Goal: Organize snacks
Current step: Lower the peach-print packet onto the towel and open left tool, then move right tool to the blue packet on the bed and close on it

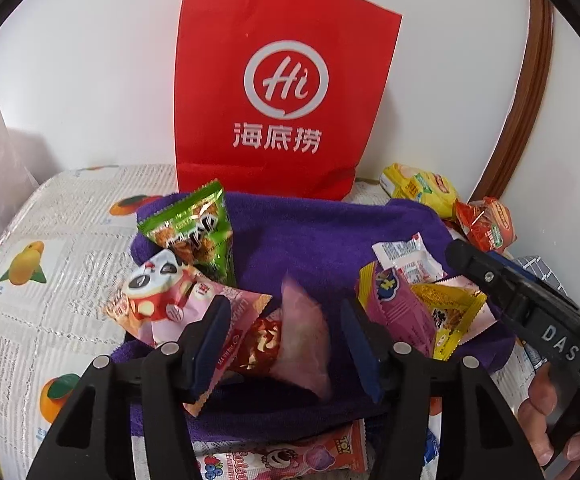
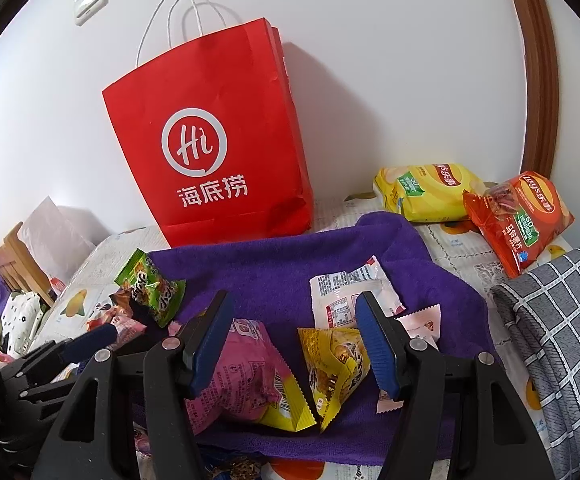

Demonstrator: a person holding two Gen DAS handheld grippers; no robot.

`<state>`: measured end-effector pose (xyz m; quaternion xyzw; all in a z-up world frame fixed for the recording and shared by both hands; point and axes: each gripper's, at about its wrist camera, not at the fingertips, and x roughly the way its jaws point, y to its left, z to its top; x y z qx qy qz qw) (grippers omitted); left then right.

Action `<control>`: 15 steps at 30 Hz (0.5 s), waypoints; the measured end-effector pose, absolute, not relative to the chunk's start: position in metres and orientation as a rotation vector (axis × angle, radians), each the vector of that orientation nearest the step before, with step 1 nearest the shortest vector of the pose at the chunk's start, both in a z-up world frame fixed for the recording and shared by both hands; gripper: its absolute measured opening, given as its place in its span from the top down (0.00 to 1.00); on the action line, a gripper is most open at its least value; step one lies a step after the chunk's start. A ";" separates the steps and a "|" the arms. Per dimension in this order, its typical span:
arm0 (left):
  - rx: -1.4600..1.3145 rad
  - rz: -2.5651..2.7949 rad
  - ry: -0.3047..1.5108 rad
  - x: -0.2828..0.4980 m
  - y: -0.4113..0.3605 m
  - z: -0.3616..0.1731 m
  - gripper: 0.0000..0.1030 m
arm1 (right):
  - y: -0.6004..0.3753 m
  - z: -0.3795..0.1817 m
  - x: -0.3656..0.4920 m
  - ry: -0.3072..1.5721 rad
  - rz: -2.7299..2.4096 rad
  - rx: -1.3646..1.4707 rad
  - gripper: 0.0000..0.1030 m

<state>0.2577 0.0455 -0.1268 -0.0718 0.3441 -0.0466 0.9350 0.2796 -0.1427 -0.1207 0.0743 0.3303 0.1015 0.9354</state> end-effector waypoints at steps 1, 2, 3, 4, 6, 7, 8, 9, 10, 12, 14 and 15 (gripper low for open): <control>-0.145 -0.093 0.695 0.256 0.046 -0.125 0.44 | -0.143 -0.121 0.280 0.675 0.208 0.152 0.39; -0.145 -0.090 0.689 0.256 0.046 -0.123 0.43 | -0.143 -0.121 0.280 0.675 0.206 0.153 0.39; -0.147 -0.086 0.680 0.254 0.047 -0.122 0.42 | -0.143 -0.121 0.280 0.675 0.207 0.153 0.39; -0.150 -0.083 0.673 0.253 0.048 -0.120 0.42 | -0.143 -0.121 0.280 0.676 0.206 0.152 0.39; -0.158 -0.077 0.668 0.252 0.051 -0.119 0.42 | -0.143 -0.120 0.279 0.677 0.207 0.154 0.39; -0.166 -0.074 0.666 0.252 0.053 -0.119 0.42 | -0.143 -0.120 0.279 0.680 0.210 0.155 0.39; -0.173 -0.074 0.664 0.252 0.054 -0.119 0.42 | -0.143 -0.120 0.279 0.684 0.213 0.156 0.39; -0.178 -0.073 0.662 0.252 0.056 -0.119 0.42 | -0.142 -0.121 0.278 0.696 0.220 0.151 0.39; -0.185 -0.070 0.662 0.252 0.057 -0.119 0.42 | -0.141 -0.121 0.277 0.702 0.225 0.142 0.39; -0.198 -0.068 0.659 0.251 0.061 -0.118 0.42 | -0.138 -0.121 0.272 0.699 0.246 0.114 0.39; -0.204 -0.056 0.652 0.250 0.064 -0.116 0.42 | -0.136 -0.119 0.266 0.691 0.267 0.100 0.39; -0.204 -0.049 0.650 0.249 0.065 -0.116 0.42 | -0.136 -0.119 0.264 0.690 0.278 0.100 0.39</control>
